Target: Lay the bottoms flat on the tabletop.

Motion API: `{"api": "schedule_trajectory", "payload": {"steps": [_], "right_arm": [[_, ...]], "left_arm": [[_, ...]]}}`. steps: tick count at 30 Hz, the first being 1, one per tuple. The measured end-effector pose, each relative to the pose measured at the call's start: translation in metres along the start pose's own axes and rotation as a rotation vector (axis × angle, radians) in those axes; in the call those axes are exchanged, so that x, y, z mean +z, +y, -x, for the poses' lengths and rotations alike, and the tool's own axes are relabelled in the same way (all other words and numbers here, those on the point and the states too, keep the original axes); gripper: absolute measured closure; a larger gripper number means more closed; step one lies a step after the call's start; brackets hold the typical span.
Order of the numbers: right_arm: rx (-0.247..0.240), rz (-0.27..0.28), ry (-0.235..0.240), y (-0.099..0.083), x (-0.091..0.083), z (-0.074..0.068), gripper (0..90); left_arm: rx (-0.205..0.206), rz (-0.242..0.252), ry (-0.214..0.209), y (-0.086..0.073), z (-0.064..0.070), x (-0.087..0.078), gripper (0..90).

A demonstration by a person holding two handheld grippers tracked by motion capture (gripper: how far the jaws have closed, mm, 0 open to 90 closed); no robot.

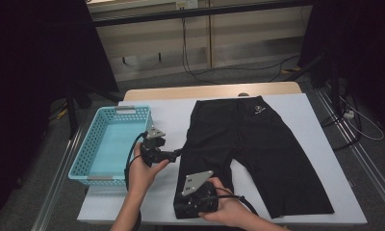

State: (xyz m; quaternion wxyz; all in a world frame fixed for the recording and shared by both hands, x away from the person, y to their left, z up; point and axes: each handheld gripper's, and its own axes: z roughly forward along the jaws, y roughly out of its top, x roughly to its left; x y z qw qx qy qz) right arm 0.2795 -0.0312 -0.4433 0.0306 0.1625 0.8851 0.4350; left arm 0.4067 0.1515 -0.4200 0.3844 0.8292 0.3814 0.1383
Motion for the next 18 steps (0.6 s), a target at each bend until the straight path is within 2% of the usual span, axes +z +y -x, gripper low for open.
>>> {"api": "schedule_trajectory", "payload": {"steps": [3,6,9,12,16,18], "right_arm": [[0.023,0.011,-0.055,-0.003,-0.014,0.01,56.4],[0.078,0.018,-0.113,-0.01,-0.03,0.023,56.0],[0.107,0.009,-0.197,-0.02,-0.048,0.038,56.8],[0.131,0.005,-0.257,-0.029,-0.062,0.049,56.9],[0.143,-0.028,-0.351,-0.043,-0.081,0.064,59.0],[0.166,-0.045,-0.374,-0.049,-0.085,0.071,61.1]], "left_arm": [[-0.005,-0.002,-0.017,0.001,0.002,0.003,21.7],[0.0,0.004,-0.019,0.002,0.004,0.004,21.6],[0.002,-0.002,-0.022,0.002,0.004,0.005,21.4],[-0.005,-0.003,-0.024,0.001,0.004,0.005,21.3],[-0.007,-0.005,-0.022,-0.001,0.004,0.005,21.0],[-0.006,-0.005,-0.021,-0.001,0.004,0.005,21.0]]}}
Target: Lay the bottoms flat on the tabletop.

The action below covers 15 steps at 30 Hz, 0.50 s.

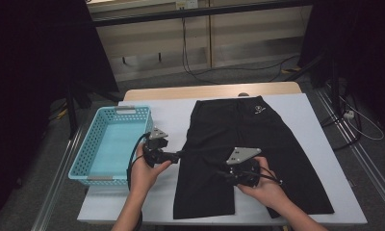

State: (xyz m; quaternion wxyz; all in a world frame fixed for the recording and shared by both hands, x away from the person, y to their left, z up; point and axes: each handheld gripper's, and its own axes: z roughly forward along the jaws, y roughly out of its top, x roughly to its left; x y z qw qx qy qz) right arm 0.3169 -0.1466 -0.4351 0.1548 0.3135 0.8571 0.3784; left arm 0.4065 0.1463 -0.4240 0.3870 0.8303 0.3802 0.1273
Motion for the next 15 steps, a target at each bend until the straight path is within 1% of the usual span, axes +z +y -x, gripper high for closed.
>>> {"api": "schedule_trajectory", "payload": {"steps": [2,4,5,7,9,10,11,12,14,15], "right_arm": [[0.024,-0.023,-0.016,-0.005,0.0,0.008,62.8],[0.046,-0.045,-0.043,-0.007,0.0,0.013,64.1],[0.048,-0.047,-0.045,-0.008,-0.001,0.013,64.6],[0.055,-0.04,-0.033,-0.01,0.001,0.013,65.7],[0.054,-0.064,-0.038,-0.012,0.004,0.013,67.6],[0.053,-0.081,-0.036,-0.013,0.006,0.013,70.1],[0.06,-0.087,-0.03,-0.015,0.007,0.013,70.8],[0.071,-0.079,-0.027,-0.016,0.007,0.014,73.7],[0.082,-0.085,-0.008,-0.017,0.006,0.015,82.7],[0.082,-0.085,-0.008,-0.017,0.006,0.015,82.7]], "left_arm": [[0.004,-0.002,-0.003,0.001,0.0,0.001,20.9],[0.003,-0.003,-0.004,0.001,0.001,0.001,20.9],[0.003,-0.003,-0.006,0.002,0.001,0.002,20.9],[0.007,-0.006,-0.006,0.002,0.0,0.003,20.8],[0.001,-0.003,-0.007,0.002,0.0,0.004,20.6],[0.002,-0.007,-0.007,0.002,0.0,0.005,20.6],[0.005,-0.012,-0.009,0.002,0.0,0.006,20.6],[0.003,-0.009,-0.012,0.002,0.0,0.007,20.6],[0.007,-0.012,-0.016,0.003,0.002,0.008,20.6],[0.007,-0.012,-0.016,0.003,0.002,0.008,20.6]]}}
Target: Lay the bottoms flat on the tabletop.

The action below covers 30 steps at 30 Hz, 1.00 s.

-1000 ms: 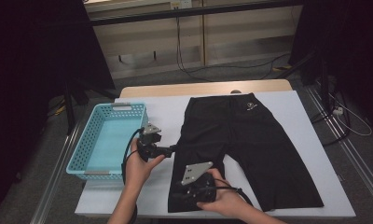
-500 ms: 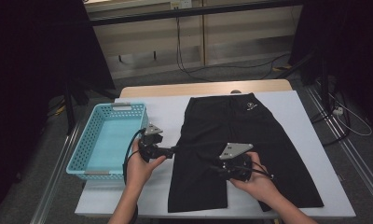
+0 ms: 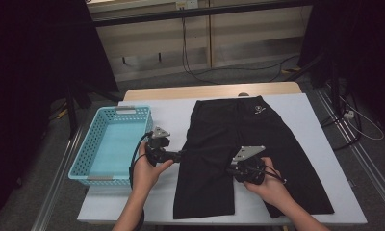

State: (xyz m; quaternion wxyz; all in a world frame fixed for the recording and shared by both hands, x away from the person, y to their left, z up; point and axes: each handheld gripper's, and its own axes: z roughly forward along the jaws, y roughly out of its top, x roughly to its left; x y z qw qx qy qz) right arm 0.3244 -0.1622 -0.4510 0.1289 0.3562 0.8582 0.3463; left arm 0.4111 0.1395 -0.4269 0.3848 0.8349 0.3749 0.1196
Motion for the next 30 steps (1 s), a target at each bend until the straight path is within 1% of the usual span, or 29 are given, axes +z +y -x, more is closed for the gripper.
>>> {"api": "schedule_trajectory", "payload": {"steps": [1,2,3,6,7,9,10,12,13,14,15,16,18,19,21,22,23,25,27,28,29,30], "right_arm": [[0.009,-0.003,0.027,-0.001,-0.002,0.001,88.7],[0.009,-0.005,0.028,-0.001,-0.003,0.0,89.9],[0.006,-0.011,0.032,-0.002,-0.004,0.0,90.0],[-0.006,-0.021,0.035,-0.004,-0.009,-0.001,90.0],[-0.011,-0.033,0.05,-0.008,-0.014,-0.005,90.0],[-0.022,-0.05,0.058,-0.014,-0.017,-0.009,90.0],[-0.023,-0.044,0.055,-0.017,-0.02,-0.011,90.0],[-0.024,-0.05,0.052,-0.019,-0.022,-0.012,90.0],[-0.018,-0.058,0.029,-0.02,-0.026,-0.01,90.0],[-0.018,-0.058,0.029,-0.02,-0.026,-0.01,90.0],[-0.01,-0.049,0.025,-0.021,-0.028,-0.007,90.0],[-0.01,-0.046,0.013,-0.022,-0.029,-0.006,90.0],[-0.007,-0.045,0.011,-0.022,-0.029,-0.005,90.0],[-0.001,-0.034,0.006,-0.022,-0.03,-0.003,90.0],[-0.003,-0.039,-0.001,-0.021,-0.029,-0.002,90.0],[-0.007,-0.038,-0.014,-0.02,-0.028,-0.001,90.0],[-0.007,-0.034,-0.02,-0.02,-0.028,0.001,90.0],[0.0,-0.012,-0.033,-0.02,-0.027,0.004,90.0],[0.014,0.023,-0.024,-0.019,-0.025,0.007,89.5],[0.024,0.032,-0.027,-0.018,-0.024,0.009,88.0],[0.032,0.036,-0.035,-0.016,-0.023,0.009,84.1],[0.058,0.035,-0.043,-0.015,-0.022,0.008,80.1]], "left_arm": [[0.002,0.001,-0.002,0.001,0.001,0.001,20.6],[0.009,-0.001,-0.002,0.001,0.001,0.001,20.6],[0.004,0.0,-0.01,0.002,0.002,0.002,20.6],[0.006,0.004,-0.003,0.003,0.001,0.001,20.4],[0.005,0.006,-0.009,0.003,0.001,0.002,20.3],[0.002,0.004,-0.008,0.003,0.001,0.004,20.3],[0.004,0.0,-0.005,0.003,0.001,0.004,20.2],[0.0,-0.001,-0.003,0.003,0.001,0.006,20.1],[0.005,-0.01,0.004,0.003,0.001,0.008,20.1],[0.005,-0.01,0.004,0.003,0.001,0.008,20.1],[-0.002,-0.016,-0.003,0.002,0.002,0.009,20.1],[-0.003,-0.017,0.002,0.002,0.002,0.011,20.1],[-0.007,-0.02,-0.002,0.001,0.002,0.011,20.5],[-0.016,-0.029,0.003,0.0,0.001,0.013,20.6],[-0.025,-0.028,0.008,-0.002,0.0,0.015,21.0],[-0.019,-0.036,0.004,-0.002,0.0,0.015,21.3],[-0.02,-0.043,-0.004,-0.002,0.0,0.015,21.4],[-0.025,-0.04,-0.011,-0.002,0.001,0.016,22.6],[-0.022,-0.034,-0.006,-0.003,0.003,0.018,24.6],[-0.017,-0.048,-0.011,-0.003,0.003,0.018,25.7],[-0.017,-0.048,-0.011,-0.003,0.003,0.018,28.1],[-0.02,-0.054,-0.012,-0.004,0.004,0.019,30.9]]}}
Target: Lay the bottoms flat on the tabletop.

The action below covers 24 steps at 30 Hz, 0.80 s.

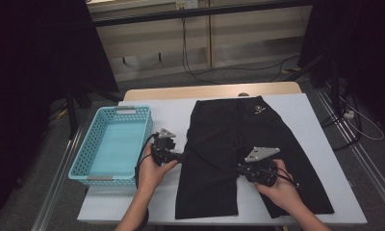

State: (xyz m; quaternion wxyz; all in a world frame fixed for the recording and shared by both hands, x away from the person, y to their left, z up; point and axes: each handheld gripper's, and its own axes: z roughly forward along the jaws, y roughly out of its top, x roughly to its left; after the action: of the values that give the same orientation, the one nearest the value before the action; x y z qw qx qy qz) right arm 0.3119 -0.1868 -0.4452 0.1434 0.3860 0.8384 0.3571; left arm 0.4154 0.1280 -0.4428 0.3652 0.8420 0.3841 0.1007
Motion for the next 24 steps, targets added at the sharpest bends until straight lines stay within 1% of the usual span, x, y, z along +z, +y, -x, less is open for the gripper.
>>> {"api": "schedule_trajectory", "payload": {"steps": [1,2,4,5,6,7,8,9,10,11,12,13,14,15,16,17,18,19,21,22,24], "right_arm": [[0.007,0.003,0.0,0.001,0.0,-0.002,78.7],[-0.001,0.007,0.007,0.001,-0.002,-0.005,74.5],[-0.018,-0.001,0.023,0.0,-0.005,-0.013,65.6],[-0.021,-0.004,0.036,-0.001,-0.005,-0.017,63.4],[-0.019,-0.01,0.044,-0.002,-0.005,-0.02,62.5],[-0.014,-0.017,0.048,-0.003,-0.005,-0.022,61.5],[-0.012,-0.022,0.045,-0.003,-0.004,-0.023,60.7],[-0.008,-0.03,0.039,-0.003,-0.002,-0.023,60.4],[0.001,-0.035,0.045,-0.004,-0.001,-0.024,60.7],[0.013,-0.04,0.06,-0.004,0.001,-0.025,62.4],[0.008,-0.053,0.066,-0.005,0.003,-0.027,63.4],[0.003,-0.046,0.063,-0.005,0.003,-0.028,69.0],[0.011,-0.049,0.081,-0.005,0.003,-0.028,77.8],[0.016,-0.052,0.106,-0.004,0.004,-0.029,83.6],[0.015,-0.053,0.116,-0.004,0.004,-0.029,88.0],[0.004,-0.053,0.122,-0.004,0.004,-0.03,89.5],[-0.002,-0.059,0.123,-0.003,0.004,-0.031,89.8],[-0.001,-0.064,0.128,-0.003,0.003,-0.031,89.9],[0.001,-0.074,0.145,-0.003,0.0,-0.031,90.0],[-0.006,-0.075,0.152,-0.004,-0.001,-0.031,90.0],[-0.015,-0.077,0.154,-0.004,-0.004,-0.032,90.0]], "left_arm": [[-0.002,-0.003,-0.005,-0.001,0.0,0.0,31.3],[0.002,-0.008,-0.006,-0.001,-0.001,0.0,32.7],[0.005,-0.006,0.002,-0.002,-0.001,0.001,34.6],[0.008,-0.01,0.0,-0.002,-0.002,0.001,36.3],[0.002,-0.002,0.002,-0.002,-0.001,0.002,36.9],[0.006,-0.003,0.008,-0.002,-0.001,0.003,36.9],[0.011,-0.008,0.011,-0.002,-0.001,0.003,36.9],[0.009,0.0,0.015,-0.003,0.0,0.004,36.9],[0.008,0.002,0.012,-0.003,0.0,0.004,36.7],[0.008,0.002,0.012,-0.003,0.0,0.004,36.6],[0.007,0.0,0.018,-0.004,0.0,0.005,36.6],[0.008,-0.003,0.018,-0.005,0.0,0.005,36.7],[0.008,-0.002,0.014,-0.005,0.0,0.006,37.5],[0.007,-0.005,0.013,-0.006,0.001,0.007,38.3],[0.007,-0.005,0.013,-0.006,0.001,0.007,39.2],[0.005,-0.011,0.009,-0.006,0.002,0.008,38.8],[-0.008,-0.005,0.005,-0.006,0.002,0.008,40.1],[-0.021,-0.004,-0.003,-0.006,0.003,0.008,43.8],[-0.027,-0.019,-0.013,-0.006,0.003,0.006,53.3],[-0.03,-0.018,-0.013,-0.006,0.003,0.006,56.7],[-0.037,-0.033,-0.022,-0.006,0.003,0.005,66.3]]}}
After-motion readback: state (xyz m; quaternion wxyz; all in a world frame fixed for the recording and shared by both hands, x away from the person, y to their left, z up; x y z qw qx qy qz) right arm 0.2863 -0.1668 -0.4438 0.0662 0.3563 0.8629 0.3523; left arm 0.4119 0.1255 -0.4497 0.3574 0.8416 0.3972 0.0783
